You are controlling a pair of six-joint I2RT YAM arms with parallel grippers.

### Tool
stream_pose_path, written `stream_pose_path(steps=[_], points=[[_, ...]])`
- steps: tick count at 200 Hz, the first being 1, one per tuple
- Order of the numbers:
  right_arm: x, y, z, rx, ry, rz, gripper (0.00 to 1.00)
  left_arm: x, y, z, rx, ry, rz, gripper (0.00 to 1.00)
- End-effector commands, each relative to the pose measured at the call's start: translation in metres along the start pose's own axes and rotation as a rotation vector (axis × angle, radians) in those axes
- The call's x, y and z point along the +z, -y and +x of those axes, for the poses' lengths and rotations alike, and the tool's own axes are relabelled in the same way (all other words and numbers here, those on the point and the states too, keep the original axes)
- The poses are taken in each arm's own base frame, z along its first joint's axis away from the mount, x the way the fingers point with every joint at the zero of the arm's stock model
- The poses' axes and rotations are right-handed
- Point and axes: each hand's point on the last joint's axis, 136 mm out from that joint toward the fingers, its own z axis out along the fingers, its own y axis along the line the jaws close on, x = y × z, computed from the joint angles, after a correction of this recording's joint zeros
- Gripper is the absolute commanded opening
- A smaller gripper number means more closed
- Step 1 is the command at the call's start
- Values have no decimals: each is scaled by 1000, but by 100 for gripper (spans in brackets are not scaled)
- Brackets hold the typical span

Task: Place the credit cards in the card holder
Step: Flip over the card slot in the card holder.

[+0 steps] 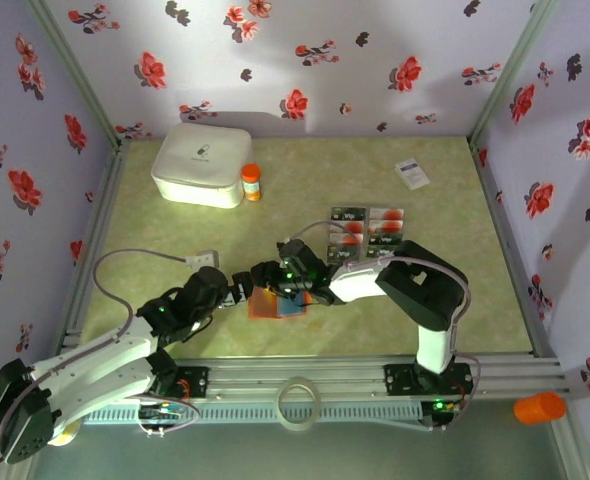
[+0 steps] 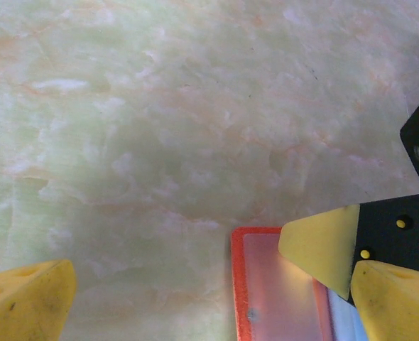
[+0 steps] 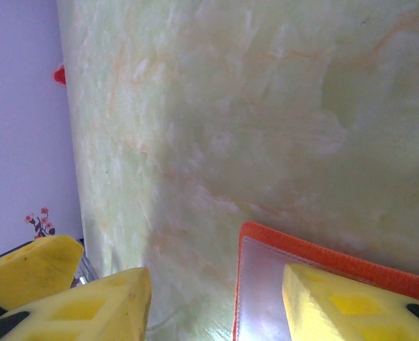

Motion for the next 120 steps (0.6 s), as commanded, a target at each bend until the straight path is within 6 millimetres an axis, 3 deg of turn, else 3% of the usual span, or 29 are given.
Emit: stream_pose_path(steps=[1, 53, 120], points=[[-8, -11, -1, -2, 9, -37, 53, 3, -4, 4, -6, -12, -12, 100], [-26, -10, -11, 4, 51, -40, 53, 14, 0, 15, 47, -67, -10, 100], [-35, -5, -18, 13, 78, -30, 53, 28, 20, 27, 135, -131, 21, 100]])
